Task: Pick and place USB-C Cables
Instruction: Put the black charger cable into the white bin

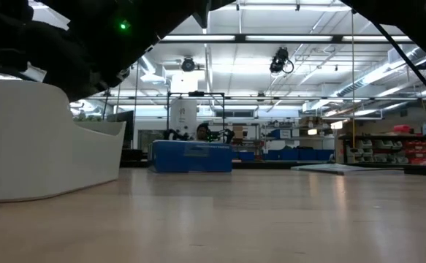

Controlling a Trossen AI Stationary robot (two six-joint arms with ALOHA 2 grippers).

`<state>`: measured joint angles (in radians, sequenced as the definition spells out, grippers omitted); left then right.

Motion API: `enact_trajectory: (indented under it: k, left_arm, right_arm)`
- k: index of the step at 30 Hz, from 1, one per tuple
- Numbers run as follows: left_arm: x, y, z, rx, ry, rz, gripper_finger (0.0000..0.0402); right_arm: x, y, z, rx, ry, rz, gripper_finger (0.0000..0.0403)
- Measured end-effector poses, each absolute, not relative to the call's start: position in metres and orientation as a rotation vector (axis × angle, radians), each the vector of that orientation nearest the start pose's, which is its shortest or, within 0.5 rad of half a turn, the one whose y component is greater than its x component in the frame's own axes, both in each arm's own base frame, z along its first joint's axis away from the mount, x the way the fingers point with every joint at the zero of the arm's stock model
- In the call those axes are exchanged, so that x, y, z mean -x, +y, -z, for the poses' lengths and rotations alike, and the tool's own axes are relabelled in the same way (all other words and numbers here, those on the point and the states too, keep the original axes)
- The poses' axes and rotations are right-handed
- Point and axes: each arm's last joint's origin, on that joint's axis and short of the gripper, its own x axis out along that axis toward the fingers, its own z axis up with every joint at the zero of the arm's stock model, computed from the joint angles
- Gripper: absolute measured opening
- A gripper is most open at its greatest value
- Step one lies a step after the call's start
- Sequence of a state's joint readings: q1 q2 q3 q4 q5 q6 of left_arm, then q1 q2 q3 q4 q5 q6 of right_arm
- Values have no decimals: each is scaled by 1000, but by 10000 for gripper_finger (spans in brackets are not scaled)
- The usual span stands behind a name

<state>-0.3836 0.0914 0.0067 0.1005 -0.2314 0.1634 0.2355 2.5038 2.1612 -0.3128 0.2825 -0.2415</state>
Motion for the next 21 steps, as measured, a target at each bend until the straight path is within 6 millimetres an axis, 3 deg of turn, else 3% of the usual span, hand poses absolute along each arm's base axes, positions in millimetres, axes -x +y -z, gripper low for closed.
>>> enact_trajectory:
  k: [6,14,21]
  left_arm:
    - [-97,-32,-168,-158,-27,150,142]
    - [-97,-32,-168,-158,-27,150,142]
    - [-97,-32,-168,-158,-27,150,142]
  right_arm:
    - [-543,121,-177,411,665,-9,101]
    - [-529,126,-230,373,590,20,105]
    - [-525,142,-234,246,576,-202,105]
